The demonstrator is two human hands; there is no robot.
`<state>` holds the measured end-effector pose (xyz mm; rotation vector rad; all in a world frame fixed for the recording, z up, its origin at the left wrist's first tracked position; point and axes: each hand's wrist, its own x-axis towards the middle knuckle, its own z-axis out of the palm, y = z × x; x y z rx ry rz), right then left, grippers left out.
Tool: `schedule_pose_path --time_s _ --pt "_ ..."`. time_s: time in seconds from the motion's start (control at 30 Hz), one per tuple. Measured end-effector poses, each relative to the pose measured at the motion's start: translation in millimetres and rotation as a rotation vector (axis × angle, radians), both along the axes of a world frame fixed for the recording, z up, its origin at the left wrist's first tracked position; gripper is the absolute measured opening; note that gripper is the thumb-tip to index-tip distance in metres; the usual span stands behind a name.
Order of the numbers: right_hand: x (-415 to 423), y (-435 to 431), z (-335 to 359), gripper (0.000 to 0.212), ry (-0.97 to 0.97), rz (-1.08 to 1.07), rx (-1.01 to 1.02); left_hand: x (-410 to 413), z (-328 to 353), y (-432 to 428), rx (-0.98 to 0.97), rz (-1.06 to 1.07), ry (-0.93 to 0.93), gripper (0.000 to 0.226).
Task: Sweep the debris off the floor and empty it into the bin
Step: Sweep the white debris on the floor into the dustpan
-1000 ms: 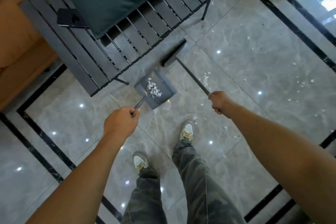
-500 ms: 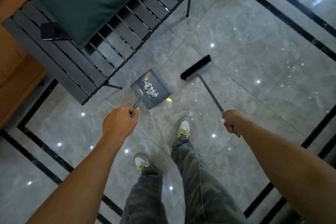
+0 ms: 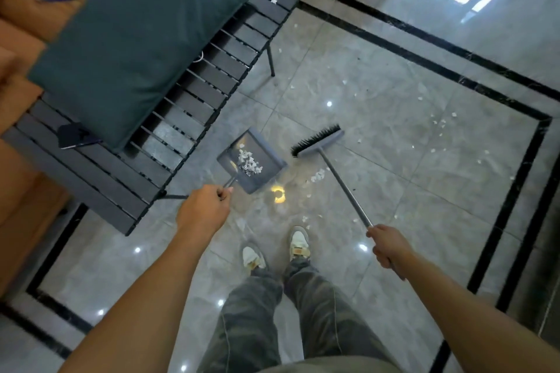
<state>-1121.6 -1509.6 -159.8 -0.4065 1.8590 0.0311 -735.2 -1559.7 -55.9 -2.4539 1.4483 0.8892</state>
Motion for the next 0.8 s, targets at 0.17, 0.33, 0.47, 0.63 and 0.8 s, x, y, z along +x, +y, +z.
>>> schedule_pose_path --time_s 0.17,0.33,0.47,0.63,0.8 --pt "12.2 -36.5 6.1 0.016 -0.058 -0.182 -0.06 -9.7 8.0 -39.0 -0.026 -0.069 -0.009 0.042" --pt "23.9 -76.6 21.2 0.016 -0.064 -0.199 -0.076 -9.2 8.2 -75.2 -0.043 -0.058 0.039 0.046" --pt "32.1 -118.1 25.1 0.015 -0.047 -0.141 -0.096 -5.1 -0.3 -104.0 -0.036 -0.063 0.069 0.049" --pt "69.0 -194.7 8.0 0.022 -0.001 0.058 -0.103 16.4 -18.1 -144.7 0.02 -0.175 0.077 0.05" --pt "133.9 -272.1 -8.7 0.023 -0.038 0.242 -0.082 55.3 -35.8 -175.1 0.084 -0.183 0.11 0.051"
